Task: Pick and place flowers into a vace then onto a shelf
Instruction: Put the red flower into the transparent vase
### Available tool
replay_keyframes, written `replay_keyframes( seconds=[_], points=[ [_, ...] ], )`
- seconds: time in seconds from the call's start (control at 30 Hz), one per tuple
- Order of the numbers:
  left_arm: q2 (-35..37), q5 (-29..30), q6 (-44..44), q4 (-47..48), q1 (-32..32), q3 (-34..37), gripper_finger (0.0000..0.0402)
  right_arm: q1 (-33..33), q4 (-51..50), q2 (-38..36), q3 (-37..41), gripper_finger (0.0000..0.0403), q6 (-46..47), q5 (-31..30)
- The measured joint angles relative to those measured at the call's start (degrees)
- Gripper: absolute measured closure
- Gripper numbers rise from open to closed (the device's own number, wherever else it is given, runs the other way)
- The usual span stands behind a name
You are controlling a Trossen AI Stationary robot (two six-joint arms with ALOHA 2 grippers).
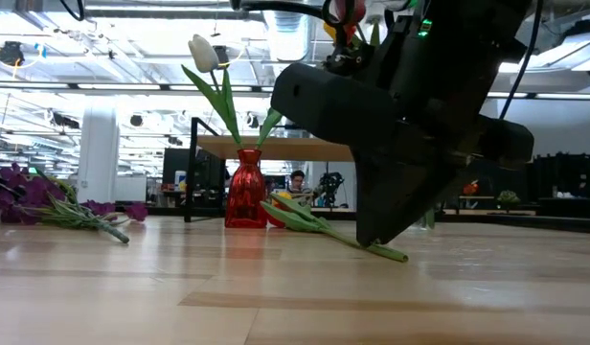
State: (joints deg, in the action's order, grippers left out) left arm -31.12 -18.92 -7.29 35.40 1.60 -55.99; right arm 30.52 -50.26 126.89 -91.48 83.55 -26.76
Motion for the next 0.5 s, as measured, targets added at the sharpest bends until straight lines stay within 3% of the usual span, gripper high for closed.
replay_keyframes(
  seconds=[0.23, 0.5],
  points=[
    [0.0, 0.0, 0.0, 0.0, 0.0, 0.0, 0.02, 0.0, 0.0, 0.0, 0.0, 0.0398, 0.0, -0.1],
    [0.0, 0.0, 0.0, 0.0, 0.0, 0.0, 0.02, 0.0, 0.0, 0.0, 0.0, 0.0402, 0.1, -0.1]
  ],
)
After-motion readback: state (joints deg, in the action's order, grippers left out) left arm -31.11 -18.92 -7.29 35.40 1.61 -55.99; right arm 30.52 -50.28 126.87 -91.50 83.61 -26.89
